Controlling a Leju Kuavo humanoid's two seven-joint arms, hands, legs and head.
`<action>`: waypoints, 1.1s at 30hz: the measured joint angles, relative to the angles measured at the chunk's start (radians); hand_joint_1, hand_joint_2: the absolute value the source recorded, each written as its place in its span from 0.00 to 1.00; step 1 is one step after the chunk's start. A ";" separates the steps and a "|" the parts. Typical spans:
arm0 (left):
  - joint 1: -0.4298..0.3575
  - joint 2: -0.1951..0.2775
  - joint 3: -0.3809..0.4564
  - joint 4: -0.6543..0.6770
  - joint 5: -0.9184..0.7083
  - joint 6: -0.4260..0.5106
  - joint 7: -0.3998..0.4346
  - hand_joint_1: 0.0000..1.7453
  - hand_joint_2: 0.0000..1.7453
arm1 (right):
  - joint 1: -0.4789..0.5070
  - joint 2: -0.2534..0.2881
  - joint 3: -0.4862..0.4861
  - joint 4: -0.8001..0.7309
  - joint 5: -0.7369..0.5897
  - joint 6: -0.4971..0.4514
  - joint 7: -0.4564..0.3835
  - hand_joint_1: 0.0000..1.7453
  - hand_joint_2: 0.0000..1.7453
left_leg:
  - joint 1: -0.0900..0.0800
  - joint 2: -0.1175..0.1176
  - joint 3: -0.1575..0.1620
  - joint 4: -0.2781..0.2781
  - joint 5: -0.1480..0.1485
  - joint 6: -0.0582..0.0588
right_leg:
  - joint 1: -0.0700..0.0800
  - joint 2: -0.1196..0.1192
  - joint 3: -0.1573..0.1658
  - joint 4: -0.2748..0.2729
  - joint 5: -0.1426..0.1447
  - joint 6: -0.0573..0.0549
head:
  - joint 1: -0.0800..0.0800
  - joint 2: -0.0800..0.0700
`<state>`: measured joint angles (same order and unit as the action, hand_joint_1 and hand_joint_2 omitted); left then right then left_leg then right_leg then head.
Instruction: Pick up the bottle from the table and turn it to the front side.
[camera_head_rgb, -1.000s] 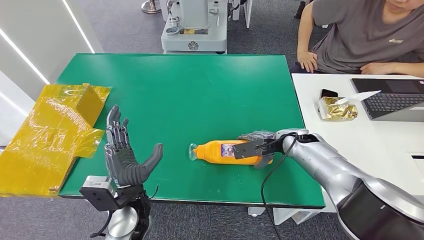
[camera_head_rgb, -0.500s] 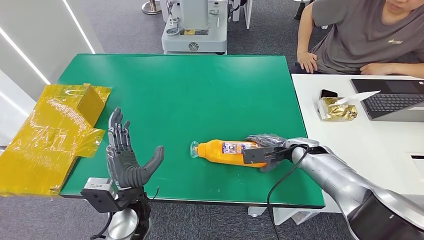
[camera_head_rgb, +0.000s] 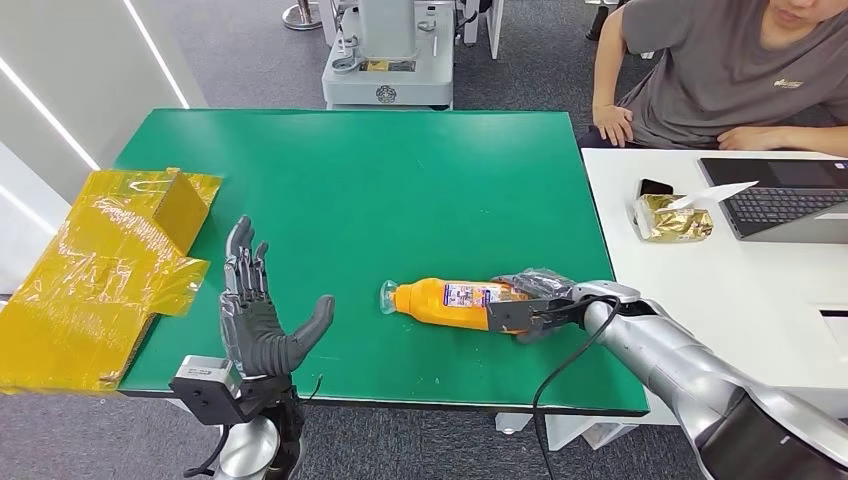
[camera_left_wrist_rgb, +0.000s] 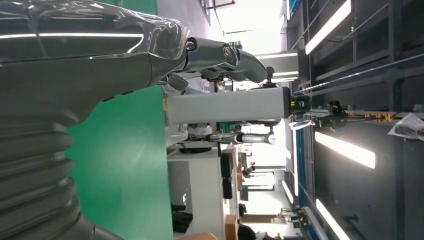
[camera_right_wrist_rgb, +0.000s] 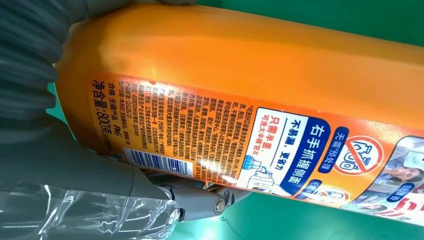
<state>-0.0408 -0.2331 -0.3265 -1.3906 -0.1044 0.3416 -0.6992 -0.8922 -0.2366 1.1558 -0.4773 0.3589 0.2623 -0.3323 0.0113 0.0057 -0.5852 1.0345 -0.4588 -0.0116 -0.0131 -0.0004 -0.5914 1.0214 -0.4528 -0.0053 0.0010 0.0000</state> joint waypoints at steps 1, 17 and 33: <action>-0.001 0.000 0.000 0.001 0.000 -0.001 -0.001 0.00 1.00 | 0.001 0.000 -0.002 -0.001 0.002 -0.002 0.000 1.00 1.00 | 0.000 0.000 0.000 0.000 0.000 0.000 | 0.000 0.000 0.000 0.000 0.000 0.000 | 0.000 0.000; -0.012 0.000 0.000 0.003 -0.003 -0.004 -0.002 0.00 1.00 | 0.066 0.018 -0.096 -0.041 0.039 -0.233 0.003 1.00 1.00 | 0.000 -0.001 -0.003 0.000 0.000 0.000 | 0.000 -0.001 -0.001 0.001 0.001 -0.001 | 0.000 0.000; 0.000 0.000 0.000 0.003 0.021 0.064 -0.002 0.00 1.00 | 0.217 0.090 -0.382 -0.226 0.110 -0.620 -0.136 1.00 1.00 | 0.000 -0.001 -0.007 0.000 0.000 0.000 | 0.000 -0.001 -0.006 0.001 0.000 -0.001 | 0.000 0.000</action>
<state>-0.0410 -0.2326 -0.3262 -1.3874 -0.0834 0.4054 -0.7012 -0.6750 -0.1464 0.7734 -0.7033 0.4687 -0.3579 -0.4683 0.0112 0.0044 -0.5926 1.0341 -0.4585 -0.0114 -0.0130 -0.0016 -0.5977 1.0221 -0.4524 -0.0061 0.0011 0.0000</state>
